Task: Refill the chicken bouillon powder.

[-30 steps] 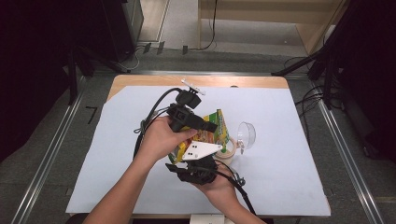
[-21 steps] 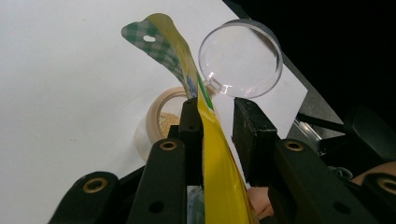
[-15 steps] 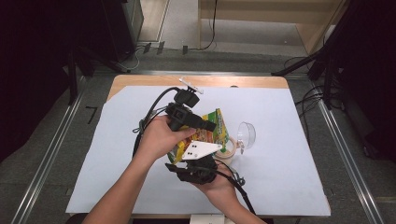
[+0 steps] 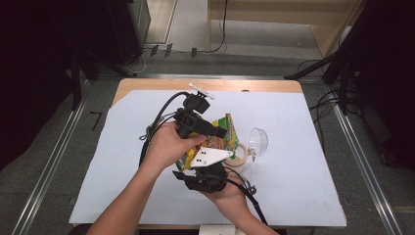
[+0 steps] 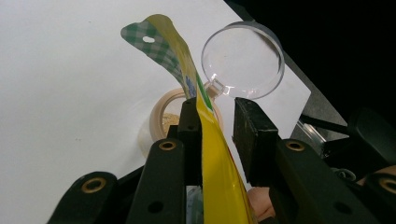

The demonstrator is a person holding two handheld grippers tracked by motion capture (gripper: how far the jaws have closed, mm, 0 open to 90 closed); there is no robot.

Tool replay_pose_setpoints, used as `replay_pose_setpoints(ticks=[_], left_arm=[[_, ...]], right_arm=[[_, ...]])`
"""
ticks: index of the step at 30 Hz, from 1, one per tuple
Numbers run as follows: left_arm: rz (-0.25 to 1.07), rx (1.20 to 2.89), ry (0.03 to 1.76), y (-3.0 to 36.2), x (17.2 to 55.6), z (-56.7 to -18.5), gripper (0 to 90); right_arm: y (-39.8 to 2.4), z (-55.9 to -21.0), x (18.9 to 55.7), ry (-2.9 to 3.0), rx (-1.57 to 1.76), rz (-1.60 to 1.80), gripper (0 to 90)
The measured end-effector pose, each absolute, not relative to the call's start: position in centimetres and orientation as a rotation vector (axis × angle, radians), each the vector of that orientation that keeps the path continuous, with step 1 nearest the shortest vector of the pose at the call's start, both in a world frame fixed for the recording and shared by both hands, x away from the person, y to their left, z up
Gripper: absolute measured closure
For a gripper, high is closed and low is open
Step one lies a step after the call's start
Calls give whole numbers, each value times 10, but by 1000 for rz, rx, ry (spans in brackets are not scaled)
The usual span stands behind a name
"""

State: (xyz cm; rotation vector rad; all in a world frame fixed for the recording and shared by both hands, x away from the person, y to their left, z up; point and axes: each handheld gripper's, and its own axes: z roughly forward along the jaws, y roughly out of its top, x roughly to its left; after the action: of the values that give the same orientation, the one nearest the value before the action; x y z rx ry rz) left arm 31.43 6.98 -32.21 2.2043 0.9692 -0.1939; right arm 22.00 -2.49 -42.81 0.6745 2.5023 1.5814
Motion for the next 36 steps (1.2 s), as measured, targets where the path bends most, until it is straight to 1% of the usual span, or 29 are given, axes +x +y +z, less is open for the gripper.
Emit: replay_pose_setpoints(ticks=[36], left_arm=[[-222, 2189, 976, 70, 317, -322, 728]], right_arm=[[-25, -423, 217, 2521, 714, 1582, 670]])
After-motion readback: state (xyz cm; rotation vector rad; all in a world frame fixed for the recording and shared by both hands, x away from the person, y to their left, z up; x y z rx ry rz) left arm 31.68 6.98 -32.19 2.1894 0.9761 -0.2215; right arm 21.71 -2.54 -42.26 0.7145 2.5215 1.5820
